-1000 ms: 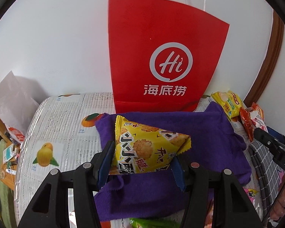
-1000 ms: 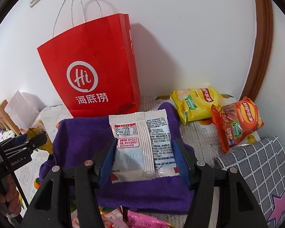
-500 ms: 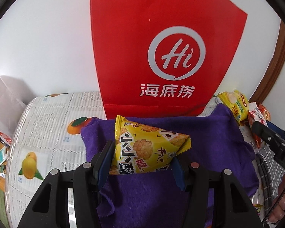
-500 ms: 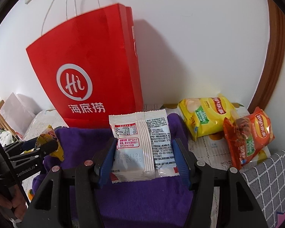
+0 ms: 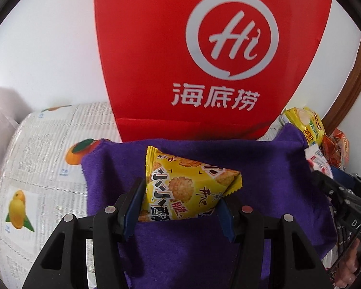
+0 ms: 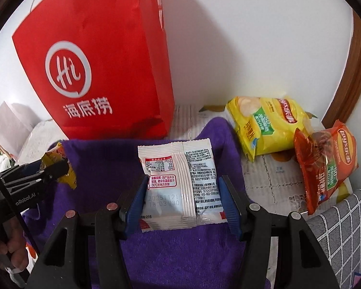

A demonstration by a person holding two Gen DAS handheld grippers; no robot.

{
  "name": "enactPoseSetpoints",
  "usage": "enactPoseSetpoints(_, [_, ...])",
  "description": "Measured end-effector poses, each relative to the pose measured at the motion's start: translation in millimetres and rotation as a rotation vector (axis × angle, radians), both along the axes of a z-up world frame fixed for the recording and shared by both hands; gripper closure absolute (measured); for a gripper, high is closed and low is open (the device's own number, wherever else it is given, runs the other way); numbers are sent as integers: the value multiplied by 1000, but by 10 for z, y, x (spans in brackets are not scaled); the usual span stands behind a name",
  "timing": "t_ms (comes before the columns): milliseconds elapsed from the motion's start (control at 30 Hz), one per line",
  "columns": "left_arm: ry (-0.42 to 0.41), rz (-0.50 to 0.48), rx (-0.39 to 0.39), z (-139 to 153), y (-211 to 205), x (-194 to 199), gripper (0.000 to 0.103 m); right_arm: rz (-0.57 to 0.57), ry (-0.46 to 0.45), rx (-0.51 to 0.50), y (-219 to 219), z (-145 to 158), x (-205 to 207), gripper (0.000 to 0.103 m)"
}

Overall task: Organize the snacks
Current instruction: 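Carry both held snacks over the purple towel and lower them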

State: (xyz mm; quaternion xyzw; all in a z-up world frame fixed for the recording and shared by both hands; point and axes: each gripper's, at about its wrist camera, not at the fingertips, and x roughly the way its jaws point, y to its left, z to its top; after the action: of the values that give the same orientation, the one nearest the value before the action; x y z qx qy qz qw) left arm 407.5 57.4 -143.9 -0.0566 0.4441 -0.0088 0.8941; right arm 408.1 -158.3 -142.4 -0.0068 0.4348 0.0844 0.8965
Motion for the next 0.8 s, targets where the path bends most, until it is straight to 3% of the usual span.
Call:
enactPoseSetpoints(300, [37,-5,19,-118,-21,29,49,-1,83,-13,25,-212,106,44])
enactPoseSetpoints(800, [79,-1,27,-256,-51,107,47,-5,120,-27,31,-352,152,43])
